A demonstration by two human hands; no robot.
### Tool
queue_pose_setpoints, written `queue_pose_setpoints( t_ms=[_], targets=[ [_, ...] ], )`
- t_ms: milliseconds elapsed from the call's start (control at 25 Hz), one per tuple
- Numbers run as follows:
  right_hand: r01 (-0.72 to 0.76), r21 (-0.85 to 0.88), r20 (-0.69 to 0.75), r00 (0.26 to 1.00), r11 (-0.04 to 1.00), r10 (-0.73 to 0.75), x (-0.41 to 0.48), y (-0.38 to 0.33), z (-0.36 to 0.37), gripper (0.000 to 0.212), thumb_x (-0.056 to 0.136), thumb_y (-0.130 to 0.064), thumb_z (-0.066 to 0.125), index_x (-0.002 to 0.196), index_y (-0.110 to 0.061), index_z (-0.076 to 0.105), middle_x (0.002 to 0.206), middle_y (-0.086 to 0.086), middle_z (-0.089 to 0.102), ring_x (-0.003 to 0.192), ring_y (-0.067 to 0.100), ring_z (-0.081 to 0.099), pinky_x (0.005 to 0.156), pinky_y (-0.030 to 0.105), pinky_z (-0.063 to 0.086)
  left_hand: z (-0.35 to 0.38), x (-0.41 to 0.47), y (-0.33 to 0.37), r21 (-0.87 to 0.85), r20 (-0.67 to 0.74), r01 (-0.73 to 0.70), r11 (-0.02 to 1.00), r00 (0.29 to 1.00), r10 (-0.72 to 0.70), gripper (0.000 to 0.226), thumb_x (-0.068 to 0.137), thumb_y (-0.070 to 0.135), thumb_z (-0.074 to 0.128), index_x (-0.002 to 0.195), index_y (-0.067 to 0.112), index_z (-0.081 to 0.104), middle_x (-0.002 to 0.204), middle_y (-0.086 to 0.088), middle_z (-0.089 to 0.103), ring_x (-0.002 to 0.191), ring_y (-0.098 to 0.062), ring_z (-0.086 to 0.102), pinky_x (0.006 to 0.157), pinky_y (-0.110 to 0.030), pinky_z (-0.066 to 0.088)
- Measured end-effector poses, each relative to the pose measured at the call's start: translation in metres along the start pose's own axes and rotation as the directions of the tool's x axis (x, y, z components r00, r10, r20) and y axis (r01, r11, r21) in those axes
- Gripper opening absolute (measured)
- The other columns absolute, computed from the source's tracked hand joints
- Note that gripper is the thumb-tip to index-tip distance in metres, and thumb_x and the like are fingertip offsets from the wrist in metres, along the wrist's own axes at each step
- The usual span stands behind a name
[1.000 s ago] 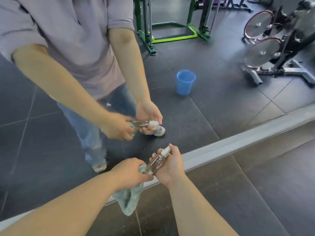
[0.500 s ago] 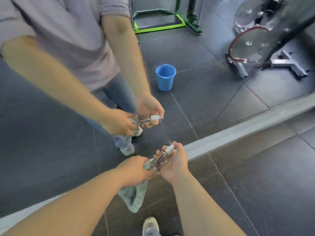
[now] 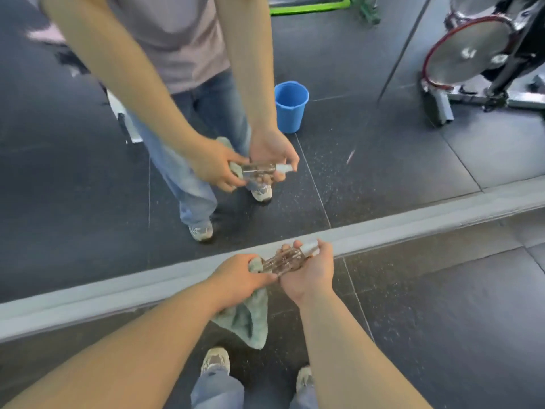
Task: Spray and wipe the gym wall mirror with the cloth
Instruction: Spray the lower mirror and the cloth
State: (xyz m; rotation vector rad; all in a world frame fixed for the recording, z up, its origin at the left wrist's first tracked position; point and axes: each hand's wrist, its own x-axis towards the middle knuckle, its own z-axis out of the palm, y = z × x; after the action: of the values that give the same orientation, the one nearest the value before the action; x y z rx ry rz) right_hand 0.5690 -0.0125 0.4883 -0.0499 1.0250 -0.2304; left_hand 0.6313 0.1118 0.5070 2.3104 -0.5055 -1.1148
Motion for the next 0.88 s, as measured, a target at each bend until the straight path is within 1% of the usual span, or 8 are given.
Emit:
queue_pose_setpoints(
  t_ms=[80, 200, 280, 360, 480, 600, 760, 880],
  targets=[
    [-0.027, -0.017, -0.004, 1.0, 0.999, 0.027, -0.001, -0.019, -0.012, 0.035, 0.095, -0.04, 0.046, 0.079, -0.009, 0.051, 0.059, 0.006, 0.055, 0.063, 0.022, 0.051, 0.073, 0.033, 0.045, 0.029, -0.005, 0.009, -0.078, -0.027, 0.026, 0.997, 0.999, -0.029, 0.023, 0.087, 0.04, 0.067, 0.096, 0.019, 0.068, 0.094, -0.004, 0.071, 0.09, -0.022, 0.065, 0.078, -0.034, 0.05],
    [-0.068, -0.034, -0.006, 0.998, 0.997, 0.068, 0.004, -0.023, -0.027, 0.038, 0.096, -0.042, 0.045, 0.076, -0.01, 0.05, 0.057, 0.005, 0.054, 0.063, 0.021, 0.049, 0.076, 0.033, 0.045, 0.054, -0.014, 0.01, -0.178, -0.091, 0.103, 0.979, 0.989, -0.12, 0.027, 0.091, 0.042, 0.062, 0.098, 0.016, 0.068, 0.093, -0.004, 0.07, 0.085, -0.019, 0.063, 0.069, -0.027, 0.044],
    [-0.105, -0.065, -0.025, 0.994, 0.992, 0.103, 0.011, -0.012, -0.034, 0.038, 0.096, -0.044, 0.045, 0.08, -0.01, 0.051, 0.062, 0.005, 0.054, 0.064, 0.022, 0.05, 0.076, 0.034, 0.045, 0.06, -0.024, 0.001, -0.218, -0.108, 0.119, 0.969, 0.984, -0.145, 0.02, 0.091, 0.042, 0.061, 0.096, 0.023, 0.068, 0.089, 0.002, 0.069, 0.081, -0.014, 0.061, 0.069, -0.024, 0.043],
    [-0.128, -0.105, -0.038, 0.991, 0.986, 0.124, 0.013, 0.007, -0.041, 0.033, 0.095, -0.041, 0.047, 0.087, -0.01, 0.051, 0.068, 0.003, 0.052, 0.065, 0.021, 0.051, 0.074, 0.034, 0.046, 0.062, -0.037, -0.014, -0.224, -0.117, 0.148, 0.963, 0.977, -0.178, 0.013, 0.093, 0.039, 0.06, 0.089, 0.028, 0.065, 0.082, 0.008, 0.065, 0.076, -0.007, 0.058, 0.064, -0.021, 0.041],
    [-0.169, -0.192, -0.043, 0.986, 0.967, 0.164, 0.006, 0.051, -0.042, 0.033, 0.096, -0.04, 0.047, 0.084, -0.009, 0.05, 0.065, 0.003, 0.053, 0.064, 0.021, 0.05, 0.074, 0.035, 0.046, 0.055, -0.062, -0.054, -0.287, -0.134, 0.197, 0.937, 0.961, -0.243, 0.02, 0.092, 0.039, 0.06, 0.097, 0.02, 0.065, 0.088, 0.003, 0.066, 0.077, -0.007, 0.057, 0.064, -0.02, 0.039],
    [-0.198, -0.283, -0.043, 0.98, 0.938, 0.194, -0.006, 0.11, -0.035, 0.037, 0.097, -0.04, 0.046, 0.08, -0.008, 0.051, 0.054, 0.005, 0.056, 0.064, 0.022, 0.05, 0.076, 0.037, 0.045, 0.039, -0.095, -0.105, -0.335, -0.155, 0.22, 0.916, 0.946, -0.284, 0.024, 0.092, 0.041, 0.059, 0.101, 0.019, 0.064, 0.091, 0.002, 0.067, 0.081, -0.009, 0.059, 0.066, -0.02, 0.04],
    [-0.197, -0.384, 0.0, 0.977, 0.902, 0.214, -0.025, 0.242, -0.015, 0.031, 0.094, -0.035, 0.044, 0.078, -0.009, 0.05, 0.061, 0.004, 0.052, 0.061, 0.022, 0.048, 0.07, 0.035, 0.044, -0.01, -0.155, -0.211, -0.43, -0.228, 0.205, 0.879, 0.918, -0.325, 0.024, 0.092, 0.041, 0.061, 0.1, 0.019, 0.065, 0.092, 0.001, 0.068, 0.086, -0.012, 0.061, 0.068, -0.021, 0.042],
    [-0.215, -0.398, 0.022, 0.97, 0.892, 0.243, -0.045, 0.358, 0.001, 0.035, 0.096, -0.038, 0.043, 0.078, -0.009, 0.05, 0.057, 0.005, 0.053, 0.061, 0.022, 0.048, 0.067, 0.034, 0.044, -0.061, -0.203, -0.307, -0.424, -0.252, 0.215, 0.88, 0.905, -0.342, 0.031, 0.091, 0.043, 0.061, 0.099, 0.013, 0.065, 0.094, -0.005, 0.07, 0.084, -0.017, 0.062, 0.071, -0.027, 0.043]
  ],
)
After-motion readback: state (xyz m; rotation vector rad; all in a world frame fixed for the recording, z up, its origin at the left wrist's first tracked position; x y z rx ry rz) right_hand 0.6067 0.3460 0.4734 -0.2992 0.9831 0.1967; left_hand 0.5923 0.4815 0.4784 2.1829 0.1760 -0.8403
